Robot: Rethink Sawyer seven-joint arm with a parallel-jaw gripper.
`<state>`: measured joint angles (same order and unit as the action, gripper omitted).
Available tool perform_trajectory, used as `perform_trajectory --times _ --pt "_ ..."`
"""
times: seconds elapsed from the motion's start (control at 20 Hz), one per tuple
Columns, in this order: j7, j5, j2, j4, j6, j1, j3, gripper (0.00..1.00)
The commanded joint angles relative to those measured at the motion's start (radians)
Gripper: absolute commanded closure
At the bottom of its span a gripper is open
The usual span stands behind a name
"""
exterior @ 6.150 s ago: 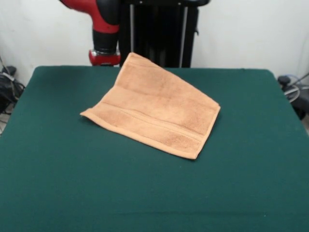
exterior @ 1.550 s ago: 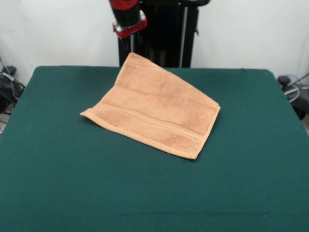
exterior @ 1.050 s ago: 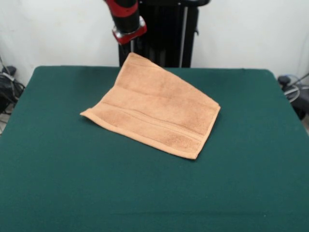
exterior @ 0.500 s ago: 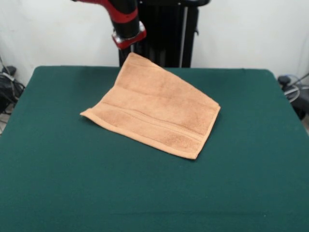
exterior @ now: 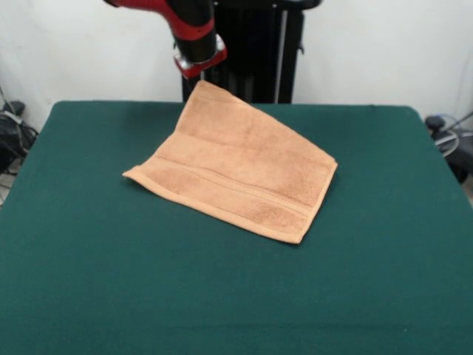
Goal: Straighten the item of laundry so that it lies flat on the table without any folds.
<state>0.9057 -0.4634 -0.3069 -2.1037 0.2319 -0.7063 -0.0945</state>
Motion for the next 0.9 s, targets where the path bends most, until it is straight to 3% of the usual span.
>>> perform_trajectory --times 0.05,0.9 --pt "0.192 0.114 -0.078 0.082 0.176 0.074 0.079 0.0" --pt "0.181 0.174 -0.087 0.137 0.295 0.114 0.087 0.0"
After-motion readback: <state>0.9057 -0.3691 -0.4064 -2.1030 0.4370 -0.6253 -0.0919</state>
